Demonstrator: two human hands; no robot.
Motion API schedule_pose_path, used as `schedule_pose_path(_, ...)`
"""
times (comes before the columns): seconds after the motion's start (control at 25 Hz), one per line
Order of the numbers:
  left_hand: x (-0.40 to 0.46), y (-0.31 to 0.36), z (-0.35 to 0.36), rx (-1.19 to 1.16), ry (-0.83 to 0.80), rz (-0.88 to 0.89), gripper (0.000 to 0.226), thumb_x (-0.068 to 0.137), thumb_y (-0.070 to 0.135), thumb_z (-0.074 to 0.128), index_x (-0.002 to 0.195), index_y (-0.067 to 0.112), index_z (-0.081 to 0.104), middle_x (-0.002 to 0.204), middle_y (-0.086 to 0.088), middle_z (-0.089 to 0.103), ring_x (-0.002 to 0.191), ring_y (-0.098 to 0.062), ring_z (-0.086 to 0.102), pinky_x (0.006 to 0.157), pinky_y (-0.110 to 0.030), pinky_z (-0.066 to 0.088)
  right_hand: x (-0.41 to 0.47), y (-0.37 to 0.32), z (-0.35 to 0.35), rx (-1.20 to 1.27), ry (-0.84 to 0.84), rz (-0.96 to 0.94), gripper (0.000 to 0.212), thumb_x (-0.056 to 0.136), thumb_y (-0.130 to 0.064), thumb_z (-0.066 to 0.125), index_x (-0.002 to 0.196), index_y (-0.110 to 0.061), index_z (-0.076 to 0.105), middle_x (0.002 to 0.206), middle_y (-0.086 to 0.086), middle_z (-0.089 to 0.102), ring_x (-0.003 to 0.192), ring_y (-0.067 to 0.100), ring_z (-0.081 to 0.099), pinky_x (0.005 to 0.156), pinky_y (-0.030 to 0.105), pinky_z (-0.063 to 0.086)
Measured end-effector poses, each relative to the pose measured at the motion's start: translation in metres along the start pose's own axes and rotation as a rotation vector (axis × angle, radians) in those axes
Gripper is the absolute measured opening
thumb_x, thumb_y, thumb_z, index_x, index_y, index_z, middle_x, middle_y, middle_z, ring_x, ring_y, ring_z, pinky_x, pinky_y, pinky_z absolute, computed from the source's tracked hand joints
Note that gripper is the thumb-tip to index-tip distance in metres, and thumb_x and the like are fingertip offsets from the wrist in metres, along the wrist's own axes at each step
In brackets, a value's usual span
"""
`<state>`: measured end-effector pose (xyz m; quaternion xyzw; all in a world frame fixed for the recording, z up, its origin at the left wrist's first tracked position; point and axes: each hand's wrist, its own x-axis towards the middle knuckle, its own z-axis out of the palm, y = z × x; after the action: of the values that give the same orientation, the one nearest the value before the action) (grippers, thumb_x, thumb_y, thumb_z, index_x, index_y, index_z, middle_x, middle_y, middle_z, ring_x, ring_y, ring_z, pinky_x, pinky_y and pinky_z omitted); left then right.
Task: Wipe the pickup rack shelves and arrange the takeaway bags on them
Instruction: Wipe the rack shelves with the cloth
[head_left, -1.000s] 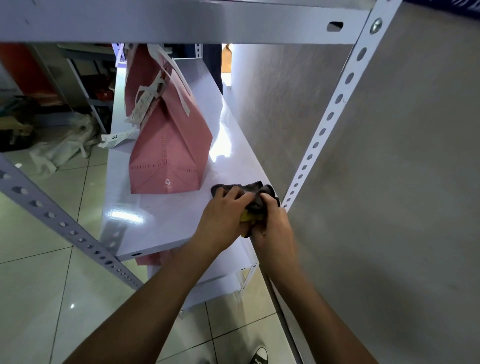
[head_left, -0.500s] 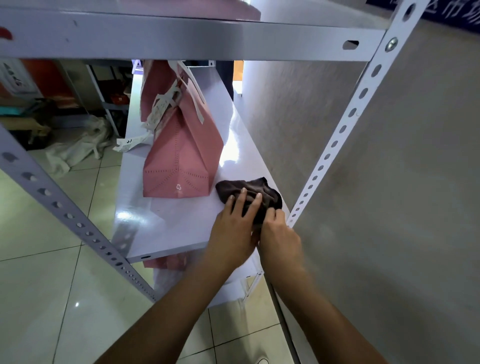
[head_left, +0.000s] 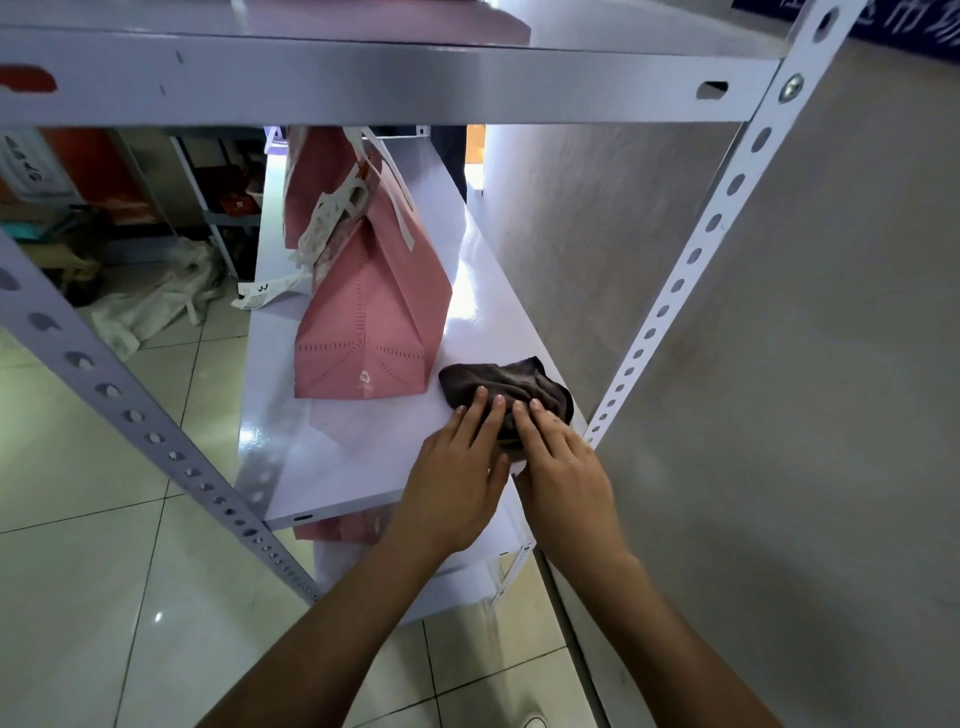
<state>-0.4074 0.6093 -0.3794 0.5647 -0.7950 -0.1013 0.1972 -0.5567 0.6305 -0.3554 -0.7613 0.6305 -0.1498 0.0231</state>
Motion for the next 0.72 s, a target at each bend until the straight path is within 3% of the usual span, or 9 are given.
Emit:
schedule_pose_path(0.2, 0.004, 0.004, 0.01, 0.125, -0.054, 0.035, 0.069, 0.103, 0.05, 0.02, 0.156, 0.023, -0.013, 0.166, -0.003, -0.011, 0.153, -0.021, 0.002, 0.124, -0.044, 0.006, -0.008, 0.0, 0.01, -0.024, -0.032, 0.056, 0.078, 0.103, -0.007, 0.042, 0.16, -0.019, -0.009, 0.169, 0.002, -0.007, 0.156, 0.018, -0.007, 0.126, 0.032, -0.008)
schedule_pose_path(0.28, 0.01, 0.011, 0.013, 0.129, -0.07, 0.048, 0.07, 0.102, 0.051, 0.019, 0.156, 0.021, -0.013, 0.166, -0.005, -0.011, 0.153, -0.023, 0.001, 0.124, -0.044, 0.004, -0.011, 0.001, 0.01, -0.04, -0.024, 0.096, 0.077, 0.104, -0.008, 0.04, 0.159, -0.016, -0.013, 0.168, 0.003, -0.013, 0.156, 0.019, -0.011, 0.124, 0.03, -0.012)
schedule_pose_path(0.52, 0.011, 0.019, 0.017, 0.109, -0.063, 0.02, 0.073, 0.102, 0.048, 0.031, 0.157, 0.02, -0.008, 0.167, -0.006, -0.005, 0.152, -0.026, 0.011, 0.124, -0.046, 0.009, -0.022, 0.006, 0.006, 0.048, -0.007, 0.091, 0.08, 0.097, -0.003, 0.047, 0.16, -0.016, 0.0, 0.17, 0.004, 0.005, 0.157, 0.018, 0.001, 0.123, 0.027, -0.004)
schedule_pose_path(0.64, 0.006, 0.02, 0.009, 0.078, -0.032, -0.031, 0.071, 0.099, 0.043, 0.042, 0.157, 0.025, 0.006, 0.166, -0.004, 0.012, 0.149, -0.025, 0.022, 0.123, -0.047, 0.013, -0.022, 0.008, 0.003, 0.087, 0.017, 0.089, 0.075, 0.098, -0.008, 0.052, 0.161, -0.016, 0.013, 0.168, 0.004, 0.018, 0.154, 0.02, 0.015, 0.121, 0.027, 0.004)
schedule_pose_path(0.72, 0.002, 0.024, 0.003, 0.045, 0.006, -0.084, 0.064, 0.098, 0.042, 0.045, 0.154, 0.027, 0.019, 0.161, -0.002, 0.027, 0.146, -0.021, 0.028, 0.122, -0.044, 0.017, -0.019, 0.008, -0.002, 0.134, 0.052, 0.099, 0.067, 0.097, -0.013, 0.055, 0.158, -0.016, 0.028, 0.162, 0.004, 0.033, 0.149, 0.02, 0.028, 0.121, 0.028, 0.017)
